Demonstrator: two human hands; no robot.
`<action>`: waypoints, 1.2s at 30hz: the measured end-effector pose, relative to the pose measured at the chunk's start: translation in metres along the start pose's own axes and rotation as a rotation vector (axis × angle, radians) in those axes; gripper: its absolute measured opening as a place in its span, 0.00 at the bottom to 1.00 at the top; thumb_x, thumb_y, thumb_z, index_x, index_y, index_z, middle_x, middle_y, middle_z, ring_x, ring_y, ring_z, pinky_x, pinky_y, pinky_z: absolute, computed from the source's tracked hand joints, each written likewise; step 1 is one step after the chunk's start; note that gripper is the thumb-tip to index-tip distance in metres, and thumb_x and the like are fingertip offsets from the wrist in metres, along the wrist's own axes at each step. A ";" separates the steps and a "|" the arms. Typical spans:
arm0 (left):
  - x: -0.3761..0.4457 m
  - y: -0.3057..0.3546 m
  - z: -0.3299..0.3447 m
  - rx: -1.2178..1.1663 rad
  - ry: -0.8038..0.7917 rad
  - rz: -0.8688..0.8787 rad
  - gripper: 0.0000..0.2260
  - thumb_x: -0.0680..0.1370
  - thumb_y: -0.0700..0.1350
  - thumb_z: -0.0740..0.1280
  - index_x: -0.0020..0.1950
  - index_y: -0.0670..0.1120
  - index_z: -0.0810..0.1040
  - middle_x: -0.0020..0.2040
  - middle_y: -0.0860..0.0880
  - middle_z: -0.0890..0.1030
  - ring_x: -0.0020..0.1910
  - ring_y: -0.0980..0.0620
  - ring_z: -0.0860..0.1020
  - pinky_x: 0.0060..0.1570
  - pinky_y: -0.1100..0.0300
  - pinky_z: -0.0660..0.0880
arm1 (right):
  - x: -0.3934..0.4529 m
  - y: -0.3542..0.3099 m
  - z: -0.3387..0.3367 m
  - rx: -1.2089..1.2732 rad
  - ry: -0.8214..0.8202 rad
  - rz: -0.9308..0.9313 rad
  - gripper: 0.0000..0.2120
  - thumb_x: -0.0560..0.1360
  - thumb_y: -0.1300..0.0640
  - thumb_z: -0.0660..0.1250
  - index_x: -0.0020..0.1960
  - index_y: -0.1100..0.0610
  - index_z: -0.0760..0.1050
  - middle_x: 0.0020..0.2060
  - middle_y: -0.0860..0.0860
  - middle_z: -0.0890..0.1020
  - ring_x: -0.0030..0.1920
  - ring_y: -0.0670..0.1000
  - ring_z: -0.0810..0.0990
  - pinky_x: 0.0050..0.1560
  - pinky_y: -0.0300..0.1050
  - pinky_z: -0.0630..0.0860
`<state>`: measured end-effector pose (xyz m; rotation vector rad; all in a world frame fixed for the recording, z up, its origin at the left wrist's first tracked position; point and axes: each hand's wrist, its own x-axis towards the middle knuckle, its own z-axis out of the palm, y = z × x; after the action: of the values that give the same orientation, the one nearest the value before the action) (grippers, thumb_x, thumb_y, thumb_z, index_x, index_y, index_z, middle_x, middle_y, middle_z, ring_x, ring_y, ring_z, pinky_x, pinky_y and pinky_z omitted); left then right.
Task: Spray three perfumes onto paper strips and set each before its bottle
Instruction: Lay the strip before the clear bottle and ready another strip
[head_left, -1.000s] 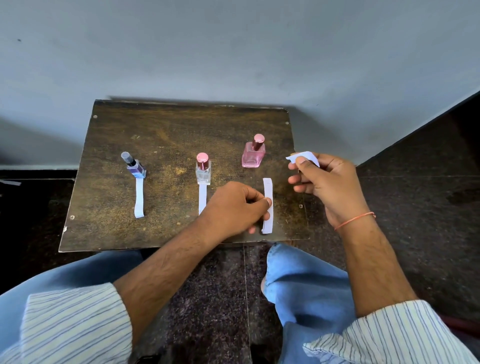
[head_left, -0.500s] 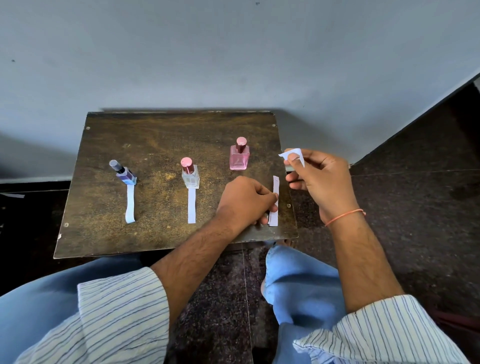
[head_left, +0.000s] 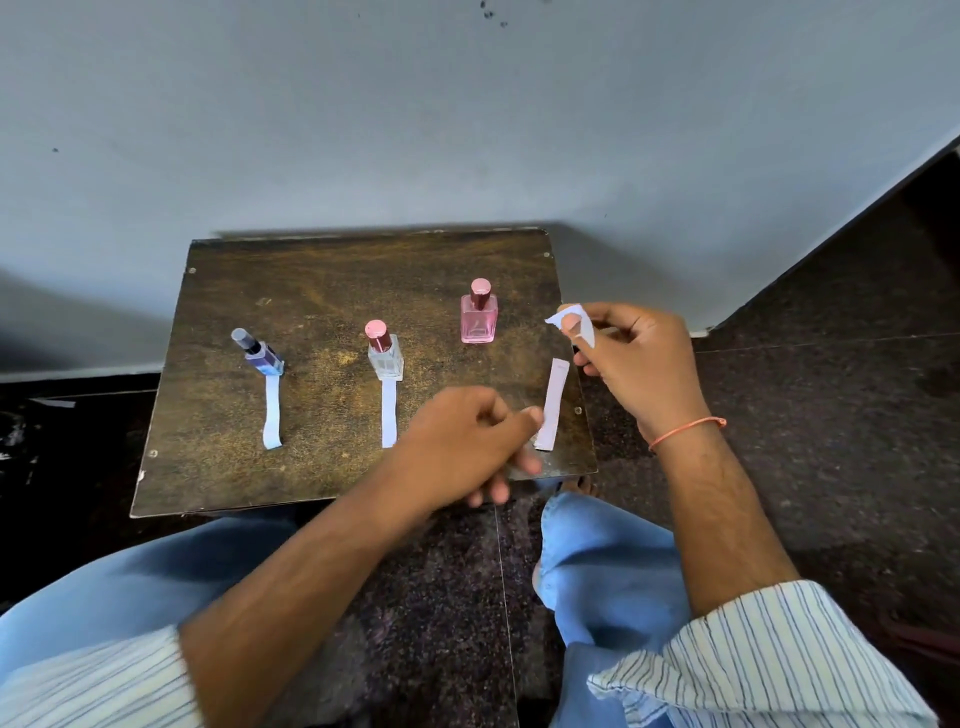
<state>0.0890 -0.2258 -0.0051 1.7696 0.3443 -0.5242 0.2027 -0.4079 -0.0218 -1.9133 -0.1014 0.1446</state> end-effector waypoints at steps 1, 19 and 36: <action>-0.015 -0.006 -0.009 -0.024 -0.033 -0.012 0.13 0.85 0.53 0.68 0.51 0.43 0.79 0.44 0.49 0.90 0.26 0.53 0.79 0.23 0.63 0.72 | -0.001 0.000 0.002 -0.063 -0.033 -0.043 0.09 0.79 0.55 0.78 0.46 0.40 0.89 0.36 0.39 0.88 0.37 0.41 0.85 0.41 0.38 0.82; -0.015 -0.058 -0.058 -0.462 0.076 0.059 0.08 0.81 0.41 0.75 0.58 0.40 0.86 0.44 0.42 0.88 0.36 0.51 0.85 0.34 0.64 0.82 | -0.029 -0.016 0.082 -0.354 -0.358 -0.525 0.06 0.73 0.60 0.78 0.49 0.52 0.90 0.48 0.43 0.89 0.50 0.42 0.87 0.53 0.48 0.84; -0.009 -0.081 -0.076 -0.303 0.031 0.052 0.11 0.88 0.43 0.64 0.59 0.49 0.87 0.38 0.47 0.81 0.37 0.50 0.81 0.45 0.50 0.86 | 0.006 -0.003 0.076 -0.293 0.005 -0.169 0.22 0.79 0.52 0.78 0.71 0.49 0.79 0.62 0.38 0.77 0.55 0.45 0.80 0.57 0.29 0.74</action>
<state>0.0543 -0.1309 -0.0522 1.4896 0.3776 -0.3861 0.1976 -0.3353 -0.0449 -2.1857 -0.2932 0.0105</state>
